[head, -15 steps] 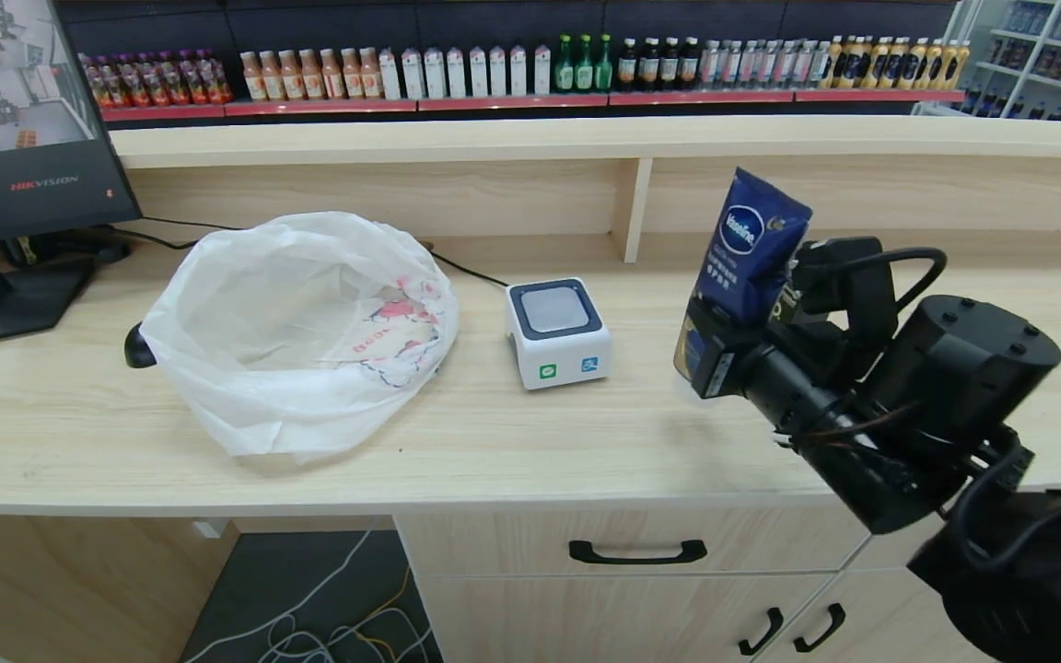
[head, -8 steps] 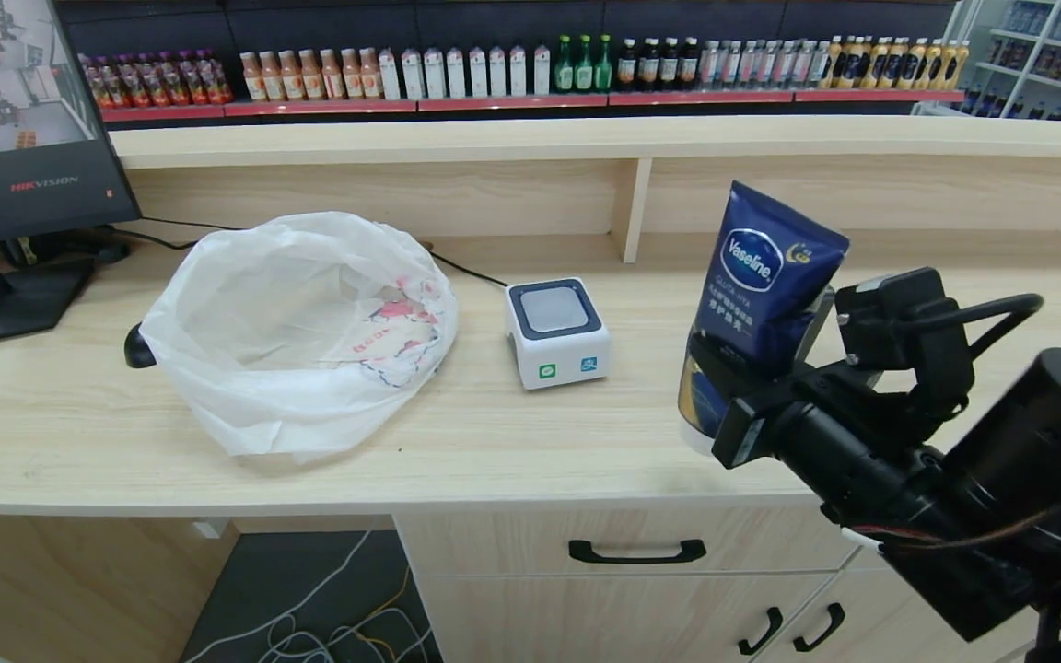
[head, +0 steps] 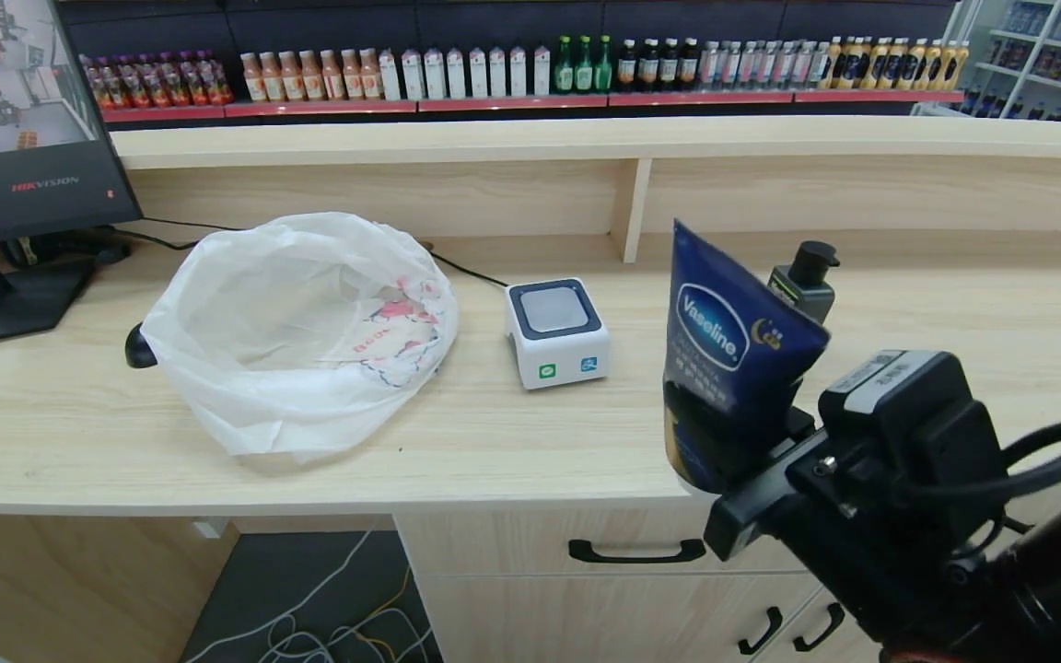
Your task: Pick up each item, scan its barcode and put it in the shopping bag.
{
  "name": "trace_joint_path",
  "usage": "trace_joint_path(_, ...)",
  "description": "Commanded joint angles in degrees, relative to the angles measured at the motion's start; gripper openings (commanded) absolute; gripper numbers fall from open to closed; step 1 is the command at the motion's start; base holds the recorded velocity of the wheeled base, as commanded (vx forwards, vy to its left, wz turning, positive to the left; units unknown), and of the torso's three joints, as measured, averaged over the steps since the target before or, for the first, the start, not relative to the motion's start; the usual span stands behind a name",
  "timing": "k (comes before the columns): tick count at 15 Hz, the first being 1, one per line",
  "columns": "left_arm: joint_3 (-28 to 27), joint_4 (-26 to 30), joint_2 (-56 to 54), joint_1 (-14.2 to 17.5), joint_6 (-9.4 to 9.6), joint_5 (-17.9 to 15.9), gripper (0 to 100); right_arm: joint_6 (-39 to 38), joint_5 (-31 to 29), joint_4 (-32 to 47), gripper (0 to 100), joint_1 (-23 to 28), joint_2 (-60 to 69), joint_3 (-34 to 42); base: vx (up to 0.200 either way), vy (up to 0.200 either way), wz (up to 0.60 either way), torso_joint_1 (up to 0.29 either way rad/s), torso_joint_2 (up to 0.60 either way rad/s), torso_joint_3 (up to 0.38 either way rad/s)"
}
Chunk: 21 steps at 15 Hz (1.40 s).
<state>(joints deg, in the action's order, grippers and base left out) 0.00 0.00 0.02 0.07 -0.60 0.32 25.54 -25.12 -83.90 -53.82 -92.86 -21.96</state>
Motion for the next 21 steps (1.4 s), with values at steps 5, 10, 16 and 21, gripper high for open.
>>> trace_joint_path(5,0.0,0.0,0.0,0.0,-0.02,0.0,100,12.3,-11.3,-4.0,0,-13.3,-2.1,-0.1,0.000,0.000,0.00,0.000,0.00,0.000)
trace_joint_path(10,0.0,0.0,0.0,0.0,-0.11,0.0,100,26.8,-10.7,-6.1,0,-13.4,-0.5,1.1,0.000,0.000,0.00,0.000,0.00,0.000)
trace_joint_path(16,0.0,0.0,0.0,0.0,-0.02,0.0,100,40.9,-5.0,-6.1,0,-15.9,1.8,3.8,0.000,0.000,0.00,0.000,0.00,0.000)
trace_joint_path(21,0.0,0.0,0.0,0.0,-0.02,0.0,100,46.0,0.8,-6.1,0,-15.8,1.1,1.1,0.000,0.000,0.00,0.000,0.00,0.000)
